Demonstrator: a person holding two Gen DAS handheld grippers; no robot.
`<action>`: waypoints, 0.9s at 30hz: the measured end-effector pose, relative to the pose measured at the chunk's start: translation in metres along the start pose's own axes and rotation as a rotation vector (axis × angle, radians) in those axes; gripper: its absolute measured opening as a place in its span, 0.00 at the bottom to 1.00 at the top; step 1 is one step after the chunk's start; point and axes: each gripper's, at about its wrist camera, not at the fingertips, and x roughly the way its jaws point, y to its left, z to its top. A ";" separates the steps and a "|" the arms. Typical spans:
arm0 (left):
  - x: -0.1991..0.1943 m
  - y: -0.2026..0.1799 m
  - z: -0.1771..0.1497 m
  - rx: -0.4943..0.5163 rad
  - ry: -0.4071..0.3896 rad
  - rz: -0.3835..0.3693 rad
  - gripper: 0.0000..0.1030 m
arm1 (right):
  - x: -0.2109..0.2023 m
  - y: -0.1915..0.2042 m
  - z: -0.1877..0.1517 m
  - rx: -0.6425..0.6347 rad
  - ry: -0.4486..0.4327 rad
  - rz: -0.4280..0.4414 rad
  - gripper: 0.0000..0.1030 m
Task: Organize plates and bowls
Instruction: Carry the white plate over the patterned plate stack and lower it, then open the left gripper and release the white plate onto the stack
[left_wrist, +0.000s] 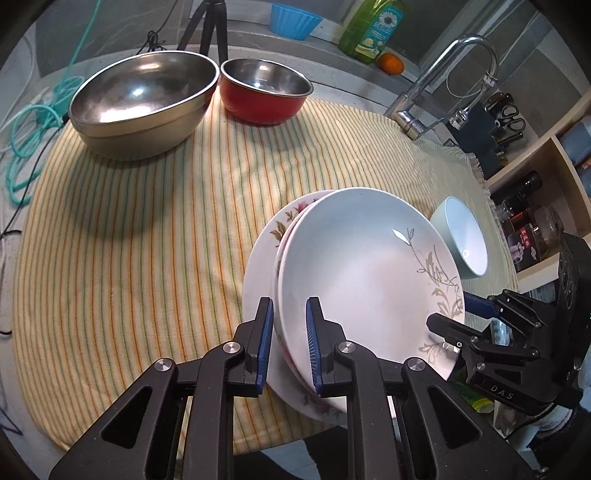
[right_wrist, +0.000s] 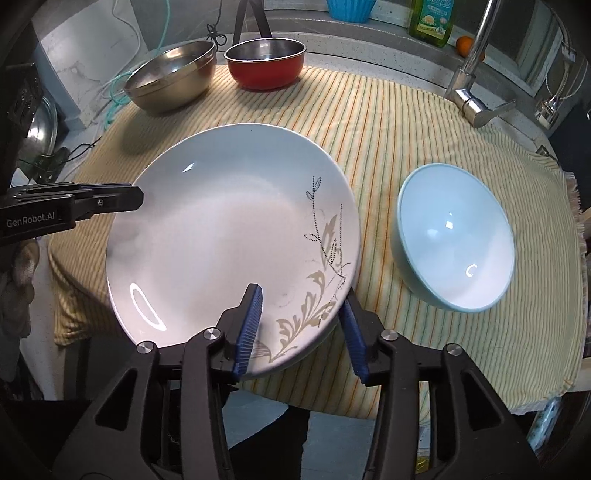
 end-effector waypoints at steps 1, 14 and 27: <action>0.000 0.000 0.000 0.000 -0.001 0.002 0.14 | 0.000 -0.001 0.000 0.010 0.006 0.014 0.46; -0.004 0.000 0.007 -0.003 0.004 -0.020 0.36 | -0.023 0.000 0.010 -0.005 -0.075 0.012 0.73; -0.028 0.043 0.042 -0.061 -0.077 -0.005 0.44 | -0.040 -0.002 0.061 0.112 -0.147 0.197 0.78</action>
